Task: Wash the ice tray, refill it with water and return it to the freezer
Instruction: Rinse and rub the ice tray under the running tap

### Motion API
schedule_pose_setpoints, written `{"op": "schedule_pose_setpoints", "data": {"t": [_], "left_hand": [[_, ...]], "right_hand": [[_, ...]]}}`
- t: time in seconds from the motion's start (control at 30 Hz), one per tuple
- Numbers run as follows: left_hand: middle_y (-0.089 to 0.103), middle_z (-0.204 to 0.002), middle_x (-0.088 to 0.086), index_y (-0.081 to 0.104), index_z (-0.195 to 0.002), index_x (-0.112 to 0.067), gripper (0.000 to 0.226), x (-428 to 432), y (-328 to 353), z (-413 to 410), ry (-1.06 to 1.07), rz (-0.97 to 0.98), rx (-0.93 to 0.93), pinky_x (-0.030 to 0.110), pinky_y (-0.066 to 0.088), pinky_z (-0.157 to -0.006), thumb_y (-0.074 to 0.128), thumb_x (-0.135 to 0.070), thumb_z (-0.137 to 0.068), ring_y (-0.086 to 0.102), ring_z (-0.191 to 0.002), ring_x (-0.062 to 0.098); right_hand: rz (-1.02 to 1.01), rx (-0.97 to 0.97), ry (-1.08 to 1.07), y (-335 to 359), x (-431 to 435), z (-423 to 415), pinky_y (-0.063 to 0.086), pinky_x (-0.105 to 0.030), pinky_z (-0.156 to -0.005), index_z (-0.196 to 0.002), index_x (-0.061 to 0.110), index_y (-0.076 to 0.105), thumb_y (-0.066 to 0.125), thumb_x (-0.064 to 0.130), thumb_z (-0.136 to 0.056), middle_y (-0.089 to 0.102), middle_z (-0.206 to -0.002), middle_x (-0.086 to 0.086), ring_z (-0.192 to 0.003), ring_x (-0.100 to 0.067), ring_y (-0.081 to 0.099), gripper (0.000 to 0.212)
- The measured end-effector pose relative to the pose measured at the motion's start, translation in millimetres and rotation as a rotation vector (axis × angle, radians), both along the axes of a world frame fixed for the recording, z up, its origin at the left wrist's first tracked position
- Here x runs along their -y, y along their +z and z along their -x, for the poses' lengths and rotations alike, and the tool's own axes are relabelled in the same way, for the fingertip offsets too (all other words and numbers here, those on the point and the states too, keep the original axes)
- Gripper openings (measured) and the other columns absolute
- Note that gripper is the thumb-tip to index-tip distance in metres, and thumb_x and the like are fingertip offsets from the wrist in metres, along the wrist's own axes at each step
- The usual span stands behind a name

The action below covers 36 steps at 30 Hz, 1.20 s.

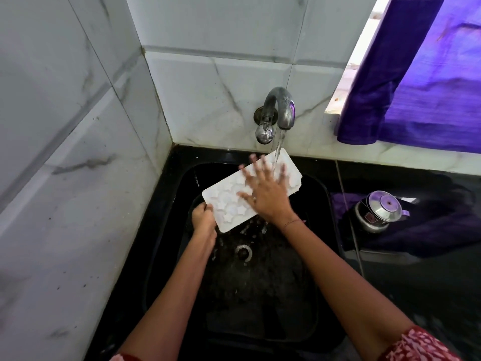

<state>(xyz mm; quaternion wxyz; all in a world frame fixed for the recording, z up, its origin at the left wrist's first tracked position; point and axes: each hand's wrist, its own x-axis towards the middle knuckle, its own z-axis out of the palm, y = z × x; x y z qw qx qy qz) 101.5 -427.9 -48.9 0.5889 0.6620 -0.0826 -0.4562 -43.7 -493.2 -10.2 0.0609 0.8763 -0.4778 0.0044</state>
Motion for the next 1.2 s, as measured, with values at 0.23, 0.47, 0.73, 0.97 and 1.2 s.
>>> {"op": "schedule_pose_setpoints", "data": {"t": [0.23, 0.47, 0.73, 0.97, 1.2], "left_hand": [[0.062, -0.099, 0.011, 0.056, -0.115, 0.001, 0.024, -1, 1, -7, -0.058, 0.018, 0.022, 0.042, 0.05, -0.085, 0.04, -0.005, -0.098, 0.059, -0.076, 0.014], [0.063, -0.109, 0.012, 0.057, -0.116, -0.004, 0.023, -17, -6, -24, -0.143, 0.016, 0.199, 0.04, 0.05, -0.09, 0.044, -0.007, -0.097, 0.062, -0.098, 0.026], [0.065, -0.103, 0.002, 0.061, -0.108, -0.011, 0.018, -22, 12, -28, -0.308, 0.281, 0.504, 0.015, 0.046, -0.087, 0.047, -0.011, -0.097, 0.059, -0.102, 0.016], [0.053, -0.133, 0.009, 0.067, -0.101, -0.015, 0.034, -17, 10, -35, -0.252, 0.294, 0.093, 0.025, 0.049, -0.096, 0.046, 0.01, -0.091, 0.052, -0.123, 0.02], [0.051, -0.135, 0.021, 0.048, -0.129, -0.005, 0.034, -10, 12, -16, -0.249, -0.095, -0.191, 0.045, 0.044, -0.085, 0.038, -0.022, -0.101, 0.052, -0.122, 0.032]], "right_hand": [[-0.317, 0.515, -0.624, 26, 12, 30, 0.029, -0.054, -0.104, -0.149, 0.008, 0.014, 0.045, 0.054, -0.092, 0.027, -0.15, -0.015, -0.136, -0.034, 0.024, 0.08], [-0.696, 1.157, -0.717, 10, 20, 61, 0.052, -0.024, -0.06, -0.123, 0.002, 0.049, 0.071, 0.02, -0.083, 0.056, -0.088, -0.004, -0.075, -0.014, 0.058, 0.049], [-0.985, 1.43, -0.9, 0, 11, 72, 0.055, -0.032, -0.067, -0.08, 0.012, 0.053, 0.045, 0.055, -0.092, 0.057, -0.071, -0.004, -0.067, -0.017, 0.06, 0.046], [-0.722, 1.354, -0.833, -29, 3, 85, 0.059, -0.042, -0.074, -0.082, 0.02, 0.045, 0.073, 0.017, -0.082, 0.06, -0.105, -0.017, -0.09, -0.027, 0.063, 0.028], [-0.49, 1.261, -0.675, -14, -19, 86, 0.05, -0.031, -0.073, -0.102, 0.016, 0.049, 0.071, 0.013, -0.081, 0.06, -0.101, -0.007, -0.091, -0.023, 0.059, 0.031]]}}
